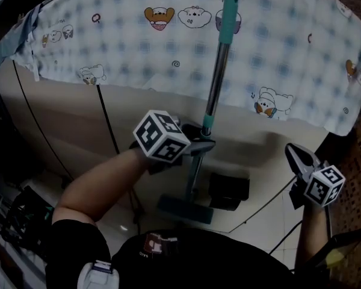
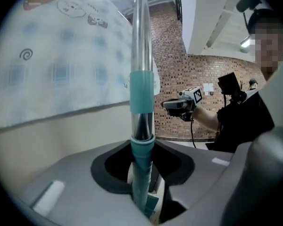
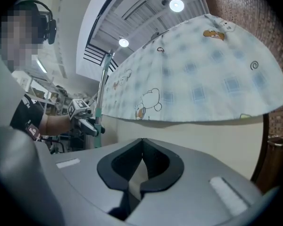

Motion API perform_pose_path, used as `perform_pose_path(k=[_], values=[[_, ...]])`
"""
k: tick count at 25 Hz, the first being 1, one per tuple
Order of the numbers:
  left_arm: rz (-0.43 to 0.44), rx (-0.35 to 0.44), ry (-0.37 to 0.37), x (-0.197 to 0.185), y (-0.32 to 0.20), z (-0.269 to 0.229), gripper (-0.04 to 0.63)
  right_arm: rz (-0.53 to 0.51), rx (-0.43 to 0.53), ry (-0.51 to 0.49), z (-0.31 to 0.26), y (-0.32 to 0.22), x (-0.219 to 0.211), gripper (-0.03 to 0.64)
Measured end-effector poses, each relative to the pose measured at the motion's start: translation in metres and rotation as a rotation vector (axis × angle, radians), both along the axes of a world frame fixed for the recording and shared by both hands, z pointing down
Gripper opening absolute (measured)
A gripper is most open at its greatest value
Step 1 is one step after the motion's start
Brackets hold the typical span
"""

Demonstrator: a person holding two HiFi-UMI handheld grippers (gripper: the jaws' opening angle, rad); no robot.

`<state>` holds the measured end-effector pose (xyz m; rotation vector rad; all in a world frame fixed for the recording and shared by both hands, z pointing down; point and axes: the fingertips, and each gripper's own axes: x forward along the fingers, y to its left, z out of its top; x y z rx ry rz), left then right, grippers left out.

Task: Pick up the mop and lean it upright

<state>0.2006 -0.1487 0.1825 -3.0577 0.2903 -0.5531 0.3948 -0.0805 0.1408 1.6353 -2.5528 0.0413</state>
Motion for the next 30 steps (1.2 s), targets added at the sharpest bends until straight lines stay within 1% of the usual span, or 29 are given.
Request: perform_pose_path(k=[4,8,15,26,30], values=[[0.003,0.026,0.065,0.000,0.000,-0.043,0.129,-0.019,0.004,-0.024,-0.022,-0.002,-0.006,0.015],[0.009,0.037,0.104,0.000,-0.001,-0.066,0.129,-0.032,0.022,-0.011,-0.035,-0.007,-0.010,0.015],[0.003,0.029,0.111,0.000,-0.006,-0.065,0.129,-0.039,0.033,-0.001,-0.040,-0.011,-0.013,0.015],[0.004,0.002,0.145,-0.001,-0.006,-0.066,0.130,-0.043,0.037,0.001,-0.040,-0.011,-0.017,0.015],[-0.002,-0.005,0.145,-0.001,-0.008,-0.064,0.130,-0.044,0.035,0.005,-0.039,-0.010,-0.018,0.015]])
